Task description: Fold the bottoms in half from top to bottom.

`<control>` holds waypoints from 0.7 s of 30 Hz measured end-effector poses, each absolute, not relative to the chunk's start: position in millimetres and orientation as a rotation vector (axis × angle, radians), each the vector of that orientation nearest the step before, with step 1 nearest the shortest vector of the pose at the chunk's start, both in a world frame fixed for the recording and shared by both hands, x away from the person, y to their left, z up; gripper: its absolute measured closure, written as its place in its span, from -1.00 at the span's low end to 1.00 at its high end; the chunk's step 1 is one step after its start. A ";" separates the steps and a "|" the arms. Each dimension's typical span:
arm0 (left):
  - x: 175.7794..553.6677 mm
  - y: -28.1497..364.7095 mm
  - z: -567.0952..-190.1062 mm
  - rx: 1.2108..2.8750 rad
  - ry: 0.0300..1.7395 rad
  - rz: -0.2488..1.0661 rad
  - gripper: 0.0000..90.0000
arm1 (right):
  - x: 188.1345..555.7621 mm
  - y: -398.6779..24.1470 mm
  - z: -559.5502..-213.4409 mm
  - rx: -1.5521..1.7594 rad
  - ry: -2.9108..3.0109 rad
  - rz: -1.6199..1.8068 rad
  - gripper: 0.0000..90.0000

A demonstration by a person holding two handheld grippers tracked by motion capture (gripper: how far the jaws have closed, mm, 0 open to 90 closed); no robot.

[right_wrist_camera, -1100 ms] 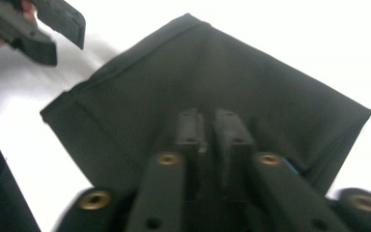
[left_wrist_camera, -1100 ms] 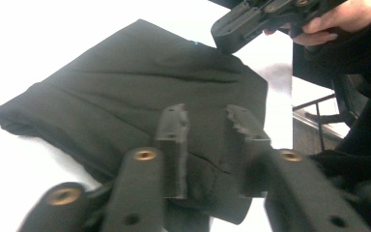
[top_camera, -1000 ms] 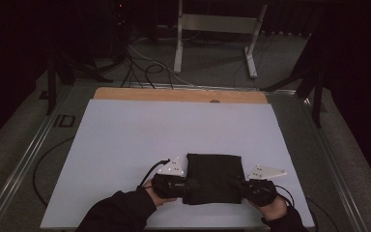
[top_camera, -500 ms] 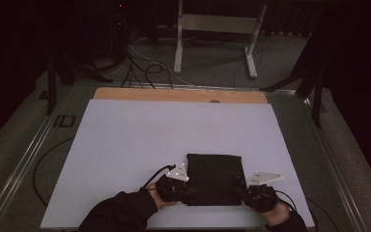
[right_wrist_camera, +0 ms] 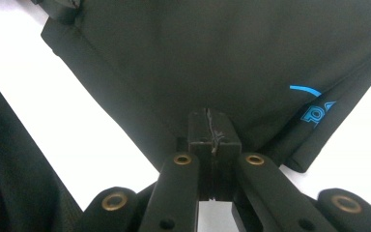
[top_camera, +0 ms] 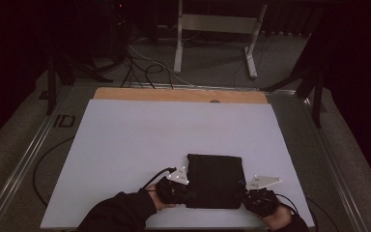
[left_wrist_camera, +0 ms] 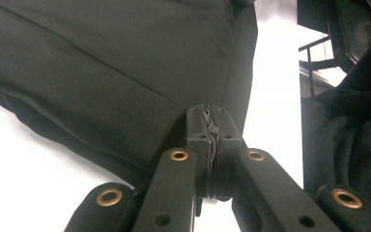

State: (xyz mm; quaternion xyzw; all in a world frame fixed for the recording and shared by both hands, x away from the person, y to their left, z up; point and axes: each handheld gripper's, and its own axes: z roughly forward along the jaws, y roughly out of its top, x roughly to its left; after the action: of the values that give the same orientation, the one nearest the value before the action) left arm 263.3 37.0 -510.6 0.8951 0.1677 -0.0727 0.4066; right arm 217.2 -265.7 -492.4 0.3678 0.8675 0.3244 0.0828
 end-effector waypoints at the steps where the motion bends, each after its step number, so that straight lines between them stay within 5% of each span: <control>1: 263.4 37.1 -510.8 2.258 0.425 -0.186 0.97 | 217.2 -266.4 -492.5 1.106 2.594 0.974 1.00; 11: 264.7 37.5 -511.7 2.250 0.427 -0.212 0.93 | 217.3 -267.0 -493.3 1.107 2.595 0.983 1.00; 21: 257.3 37.2 -495.7 2.214 0.365 -0.267 0.26 | 216.9 -267.9 -486.0 1.101 2.563 1.115 0.59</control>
State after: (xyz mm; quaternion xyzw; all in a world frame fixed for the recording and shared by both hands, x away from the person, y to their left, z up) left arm 257.3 37.2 -495.7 0.8860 0.1461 -0.1068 0.4270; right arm 216.9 -267.9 -486.0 0.3657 0.8511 0.3704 0.0686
